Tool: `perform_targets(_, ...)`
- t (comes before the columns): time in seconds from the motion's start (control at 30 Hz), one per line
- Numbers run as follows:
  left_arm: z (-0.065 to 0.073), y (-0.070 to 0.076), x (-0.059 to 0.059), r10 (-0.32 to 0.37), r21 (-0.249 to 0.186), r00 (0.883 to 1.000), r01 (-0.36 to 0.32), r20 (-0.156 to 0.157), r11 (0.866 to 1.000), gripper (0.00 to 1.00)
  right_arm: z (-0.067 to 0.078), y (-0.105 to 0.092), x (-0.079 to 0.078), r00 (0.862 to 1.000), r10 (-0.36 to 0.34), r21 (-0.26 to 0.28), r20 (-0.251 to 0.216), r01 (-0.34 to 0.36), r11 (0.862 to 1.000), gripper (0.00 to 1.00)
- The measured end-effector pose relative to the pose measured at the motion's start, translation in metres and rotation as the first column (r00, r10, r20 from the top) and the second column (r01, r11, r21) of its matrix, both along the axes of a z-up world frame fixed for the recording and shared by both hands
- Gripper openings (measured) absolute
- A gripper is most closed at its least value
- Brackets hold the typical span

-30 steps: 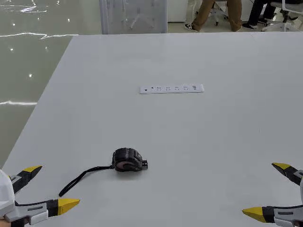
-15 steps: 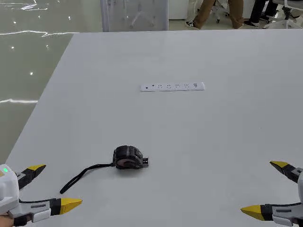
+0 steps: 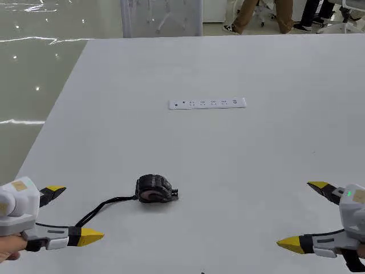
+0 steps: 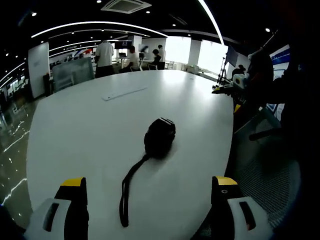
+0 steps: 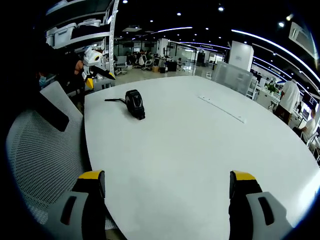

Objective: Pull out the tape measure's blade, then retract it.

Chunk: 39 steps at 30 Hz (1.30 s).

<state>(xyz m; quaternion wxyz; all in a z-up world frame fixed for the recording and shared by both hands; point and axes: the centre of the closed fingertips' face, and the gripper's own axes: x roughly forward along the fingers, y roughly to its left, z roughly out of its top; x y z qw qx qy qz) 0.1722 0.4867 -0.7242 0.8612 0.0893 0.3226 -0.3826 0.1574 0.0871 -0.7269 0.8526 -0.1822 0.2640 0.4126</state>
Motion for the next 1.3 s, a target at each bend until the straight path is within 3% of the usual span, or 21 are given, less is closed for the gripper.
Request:
perform_targets(0.03,0.002,-0.006,0.001,-0.02,-0.018,1.0,0.019,-0.009,1.0,1.0,0.001,0.003,0.002,1.0,0.007,0.002,0.001,-0.007,1.0,1.0)
perform_targets(0.2,0.013,-0.031,0.017,-0.141,0.005,0.989,0.141,0.051,0.99,1.0,0.005,0.022,0.014,0.998,0.059,0.008,0.015,-0.059,0.998,1.0)
perform_targets(0.3,0.019,-0.047,0.021,-0.243,0.024,0.966,0.242,0.083,0.97,0.96,0.006,0.032,0.019,0.996,0.086,0.006,0.019,-0.086,0.996,1.0)
perform_targets(0.4,0.017,-0.057,0.028,-0.292,0.067,0.955,0.289,0.051,0.955,0.89,0.007,0.043,0.026,0.993,0.113,0.009,0.021,-0.113,0.994,1.0)
perform_targets(0.5,0.014,-0.066,0.037,-0.321,0.092,0.946,0.317,0.034,0.944,0.97,0.009,0.054,0.032,0.99,0.137,0.011,0.022,-0.137,0.991,1.0)
perform_targets(0.6,0.006,-0.071,0.04,-0.393,0.159,0.92,0.387,0.004,0.908,0.98,0.01,0.065,0.037,0.986,0.164,0.006,0.024,-0.164,0.986,1.0)
perform_targets(0.7,-0.006,-0.072,0.041,-0.432,0.217,0.9,0.435,-0.065,0.874,1.0,0.01,0.075,0.04,0.981,0.192,0.009,0.023,-0.193,0.981,1.0)
perform_targets(0.77,-0.014,-0.07,0.044,-0.459,0.282,0.881,0.471,-0.111,0.836,1.0,0.008,0.083,0.042,0.973,0.228,0.004,0.027,-0.228,0.974,1.0)
perform_targets(0.83,-0.02,-0.071,0.042,-0.487,0.303,0.856,0.516,-0.172,0.801,1.0,0.005,0.089,0.044,0.967,0.254,-0.006,0.019,-0.254,0.967,1.0)
perform_targets(1.03,-0.021,-0.092,0.056,-0.525,0.327,0.832,0.553,-0.178,0.766,0.94,-0.004,0.104,0.053,0.96,0.281,-0.004,-0.01,-0.281,0.96,1.0)
perform_targets(1.1,-0.025,-0.097,0.057,-0.548,0.334,0.815,0.578,-0.188,0.744,0.94,-0.009,0.111,0.058,0.96,0.278,0.008,-0.04,-0.278,0.96,1.0)
perform_targets(1.2,-0.033,-0.1,0.061,-0.571,0.358,0.793,0.606,-0.211,0.71,0.9,-0.015,0.123,0.063,0.95,0.31,-0.01,-0.042,-0.311,0.95,1.0)
perform_targets(1.27,-0.04,-0.102,0.068,-0.611,0.37,0.766,0.637,-0.202,0.676,0.82,-0.018,0.132,0.066,0.942,0.331,-0.007,-0.052,-0.332,0.943,0.98)
perform_targets(1.3,-0.041,-0.103,0.068,-0.608,0.373,0.767,0.635,-0.204,0.676,0.79,-0.02,0.135,0.067,0.939,0.34,-0.011,-0.054,-0.341,0.94,0.97)
